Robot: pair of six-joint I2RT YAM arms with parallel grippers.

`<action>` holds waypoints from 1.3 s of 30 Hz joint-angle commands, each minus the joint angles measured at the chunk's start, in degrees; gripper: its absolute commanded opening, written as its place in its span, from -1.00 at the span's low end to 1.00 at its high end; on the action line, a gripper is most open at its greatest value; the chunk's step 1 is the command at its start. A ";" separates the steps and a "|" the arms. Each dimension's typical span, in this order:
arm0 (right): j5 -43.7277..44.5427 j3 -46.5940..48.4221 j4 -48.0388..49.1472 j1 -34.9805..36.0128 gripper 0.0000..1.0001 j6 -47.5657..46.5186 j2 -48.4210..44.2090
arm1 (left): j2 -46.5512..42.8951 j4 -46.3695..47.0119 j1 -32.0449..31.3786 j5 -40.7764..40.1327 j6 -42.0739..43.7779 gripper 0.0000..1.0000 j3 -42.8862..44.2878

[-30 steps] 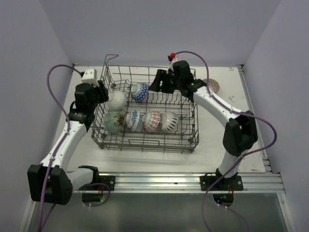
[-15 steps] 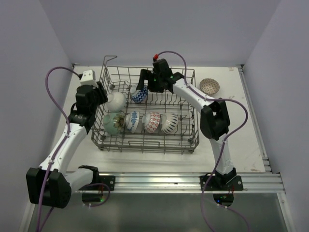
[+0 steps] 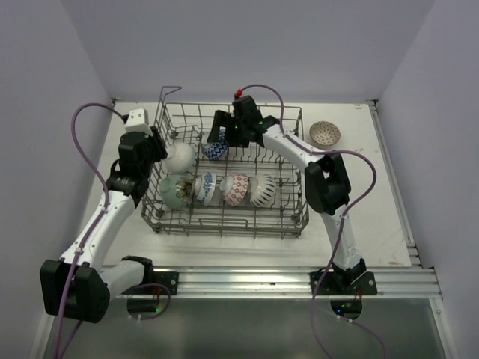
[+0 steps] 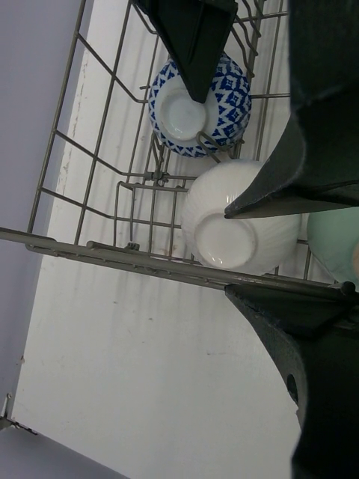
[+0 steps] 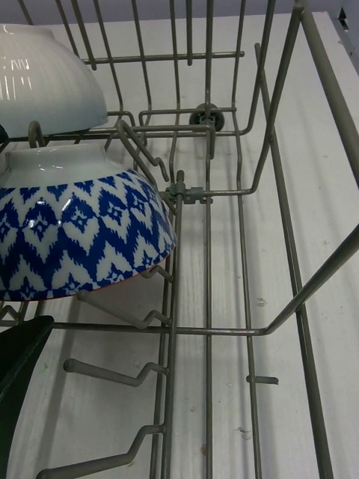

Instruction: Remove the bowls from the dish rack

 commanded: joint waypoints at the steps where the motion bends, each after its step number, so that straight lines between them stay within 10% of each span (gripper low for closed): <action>1: -0.12 2.63 3.73 0.37 0.97 1.90 1.47 | -1.46 -1.73 -1.00 -1.13 1.13 -1.00 -1.03; 39: -16.82 -8.70 27.97 -0.16 -0.54 13.40 -7.31 | -2.07 -2.08 -1.53 -3.76 2.36 -1.00 -1.20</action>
